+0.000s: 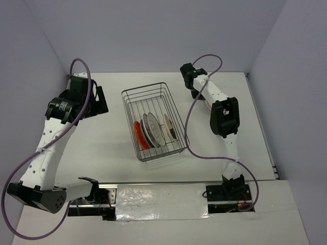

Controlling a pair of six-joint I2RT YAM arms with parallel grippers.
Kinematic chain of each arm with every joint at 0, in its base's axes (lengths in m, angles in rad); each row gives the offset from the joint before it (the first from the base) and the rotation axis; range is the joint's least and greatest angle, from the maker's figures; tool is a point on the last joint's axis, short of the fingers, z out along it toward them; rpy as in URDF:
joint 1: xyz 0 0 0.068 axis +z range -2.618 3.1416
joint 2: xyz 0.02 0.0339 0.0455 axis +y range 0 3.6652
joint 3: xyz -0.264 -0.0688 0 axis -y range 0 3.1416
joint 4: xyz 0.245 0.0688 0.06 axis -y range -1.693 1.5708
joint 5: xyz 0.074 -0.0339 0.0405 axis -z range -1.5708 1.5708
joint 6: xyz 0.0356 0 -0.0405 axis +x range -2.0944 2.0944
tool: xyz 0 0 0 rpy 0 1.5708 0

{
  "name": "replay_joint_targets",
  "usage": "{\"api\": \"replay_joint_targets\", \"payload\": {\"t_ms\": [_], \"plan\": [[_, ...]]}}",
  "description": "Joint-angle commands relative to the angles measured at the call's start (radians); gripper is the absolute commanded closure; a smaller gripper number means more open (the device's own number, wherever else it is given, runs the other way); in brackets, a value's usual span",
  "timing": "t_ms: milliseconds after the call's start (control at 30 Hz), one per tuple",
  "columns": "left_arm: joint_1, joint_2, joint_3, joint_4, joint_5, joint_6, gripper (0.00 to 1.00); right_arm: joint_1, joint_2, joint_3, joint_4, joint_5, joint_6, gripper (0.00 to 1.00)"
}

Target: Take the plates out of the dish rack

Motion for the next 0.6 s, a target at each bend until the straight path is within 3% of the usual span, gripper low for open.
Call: {"api": "replay_joint_targets", "payload": {"t_ms": [0, 67, 100, 233, 333, 367, 467, 533, 567], "plan": [[-0.006, -0.019, -0.001, -0.043, 0.007, -0.002, 0.01, -0.01, -0.014, 0.014, 0.07, -0.002, -0.03, 0.89], [-0.006, -0.033, -0.022, -0.048, 0.005, 0.004, 0.0, -0.009, -0.012, 0.009, 0.085, -0.073, -0.024, 0.65], [-0.006, -0.039, -0.028, -0.057, -0.008, 0.004, 0.0, -0.009, -0.021, 0.03, 0.059, -0.085, 0.002, 0.3], [-0.006, -0.053, -0.067, -0.056, -0.024, 0.002, 0.01, -0.006, -0.153, 0.029, 0.091, -0.229, 0.058, 0.0], [-0.006, -0.053, -0.09, -0.049, -0.021, -0.009, 0.01, 0.025, -0.297, 0.02, 0.087, -0.402, 0.133, 0.0], [-0.006, -0.056, -0.096, -0.046, -0.022, -0.012, 0.0, 0.078, -0.396, -0.059, 0.16, -0.527, 0.15, 0.0], [-0.006, -0.061, -0.117, -0.03, -0.027, -0.024, 0.0, 0.25, -0.561, -0.234, 0.316, -0.697, 0.182, 0.03], [-0.006, -0.064, -0.134, -0.017, -0.019, -0.028, 0.0, 0.33, -0.586, -0.258, 0.329, -0.709, 0.211, 0.08], [-0.006, -0.062, -0.139, -0.01, -0.018, -0.03, 0.01, 0.364, -0.59, -0.265, 0.332, -0.702, 0.24, 0.17]]}}
